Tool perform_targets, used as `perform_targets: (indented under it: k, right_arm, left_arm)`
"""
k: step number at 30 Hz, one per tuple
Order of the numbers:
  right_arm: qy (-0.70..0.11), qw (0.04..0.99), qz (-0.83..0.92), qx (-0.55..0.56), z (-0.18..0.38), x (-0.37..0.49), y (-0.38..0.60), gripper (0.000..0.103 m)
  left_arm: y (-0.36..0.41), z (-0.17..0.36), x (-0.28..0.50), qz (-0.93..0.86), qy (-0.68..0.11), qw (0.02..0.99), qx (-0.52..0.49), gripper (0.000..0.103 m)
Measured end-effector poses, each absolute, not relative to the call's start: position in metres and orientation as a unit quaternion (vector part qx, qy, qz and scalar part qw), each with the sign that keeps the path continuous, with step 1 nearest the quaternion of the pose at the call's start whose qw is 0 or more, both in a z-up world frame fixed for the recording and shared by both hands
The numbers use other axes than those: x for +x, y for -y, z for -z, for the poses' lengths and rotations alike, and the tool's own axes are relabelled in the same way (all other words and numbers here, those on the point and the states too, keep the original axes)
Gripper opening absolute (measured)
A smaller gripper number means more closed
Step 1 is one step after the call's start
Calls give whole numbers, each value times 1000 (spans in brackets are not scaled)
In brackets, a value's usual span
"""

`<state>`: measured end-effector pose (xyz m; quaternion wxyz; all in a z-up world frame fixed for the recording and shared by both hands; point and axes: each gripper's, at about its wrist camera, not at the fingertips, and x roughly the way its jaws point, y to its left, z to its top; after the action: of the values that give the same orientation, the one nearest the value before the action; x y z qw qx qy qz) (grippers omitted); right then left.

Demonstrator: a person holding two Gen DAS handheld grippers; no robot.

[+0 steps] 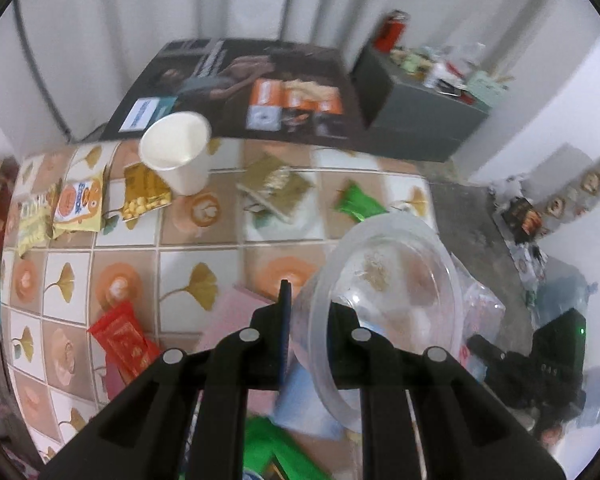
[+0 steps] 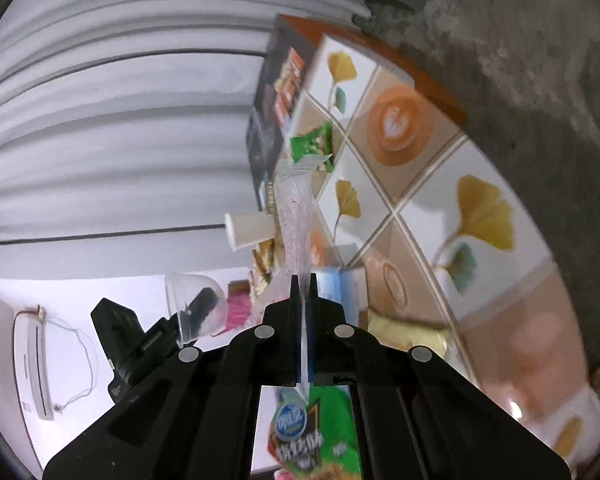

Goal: Collect trash
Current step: 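Carry bowl and bag to the blue wastebasket and release both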

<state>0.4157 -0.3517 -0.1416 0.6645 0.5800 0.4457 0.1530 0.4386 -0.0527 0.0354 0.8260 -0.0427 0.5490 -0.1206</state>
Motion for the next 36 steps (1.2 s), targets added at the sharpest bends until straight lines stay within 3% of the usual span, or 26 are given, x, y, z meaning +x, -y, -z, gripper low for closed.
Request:
perform_targets:
  k: [5,12,23,36]
  right_arm:
    - [-415,683,-142,583,121,365,386,0]
    - [-395,701,-86,587,118,275,448,0]
    - [-383,681,28,624,183,199,535,0]
    - [-403,634,120,649,281,186,610,1]
  left_arm:
    - [100,-58,393,170,-538,826,-12,12]
    - [189,-42,338,245,-550,798,20,12]
    - [358,53,288,323,-614,716,74,12]
    - [479,175,295,324,-663,667,105,12]
